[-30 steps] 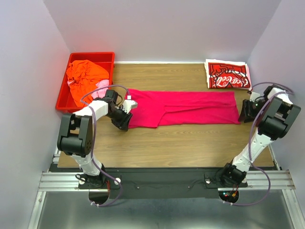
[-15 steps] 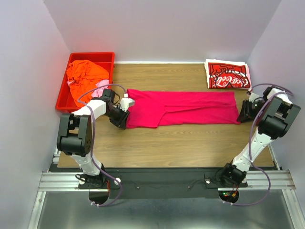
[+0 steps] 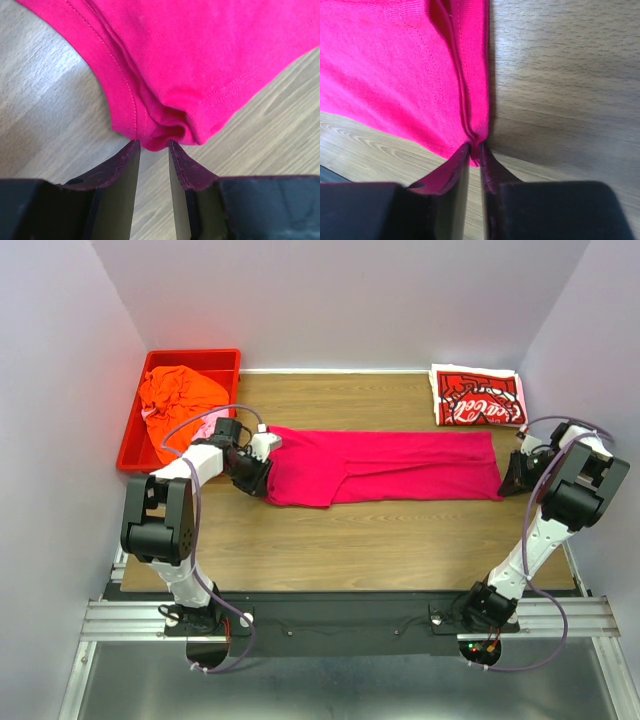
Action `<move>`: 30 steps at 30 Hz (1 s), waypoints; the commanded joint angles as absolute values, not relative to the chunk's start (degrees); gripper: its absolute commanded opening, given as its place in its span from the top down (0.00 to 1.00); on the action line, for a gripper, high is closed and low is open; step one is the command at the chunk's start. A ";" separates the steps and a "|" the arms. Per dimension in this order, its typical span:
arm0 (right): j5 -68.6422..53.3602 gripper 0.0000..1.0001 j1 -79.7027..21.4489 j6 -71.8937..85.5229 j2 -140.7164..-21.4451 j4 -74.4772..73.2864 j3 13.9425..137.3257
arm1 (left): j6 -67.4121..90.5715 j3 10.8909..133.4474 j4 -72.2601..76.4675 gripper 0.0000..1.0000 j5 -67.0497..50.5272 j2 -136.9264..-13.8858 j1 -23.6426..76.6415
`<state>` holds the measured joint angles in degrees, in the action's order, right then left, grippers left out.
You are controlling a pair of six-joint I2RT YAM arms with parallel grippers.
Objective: Fold and stack the t-shirts
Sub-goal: Fold the tshirt
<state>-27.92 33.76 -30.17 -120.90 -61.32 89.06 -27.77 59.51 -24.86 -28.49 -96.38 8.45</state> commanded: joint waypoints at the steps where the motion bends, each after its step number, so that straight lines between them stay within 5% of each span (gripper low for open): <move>1: -28.74 0.82 33.66 -30.50 -121.73 -61.08 88.33 | -26.89 61.70 -24.17 0.60 -29.70 -96.94 7.82; 13: -28.48 1.00 33.66 -30.67 -121.82 -61.00 88.59 | -27.42 62.14 -25.93 0.60 -29.00 -93.78 5.36; 30: -28.57 0.99 33.66 -31.20 -120.94 -61.00 87.89 | -24.08 60.12 -20.75 0.59 -24.27 -99.66 9.40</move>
<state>-27.97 33.74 -30.24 -121.12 -61.30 89.03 -25.19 60.14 -22.37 -26.94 -99.24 8.21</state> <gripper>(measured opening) 0.014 0.429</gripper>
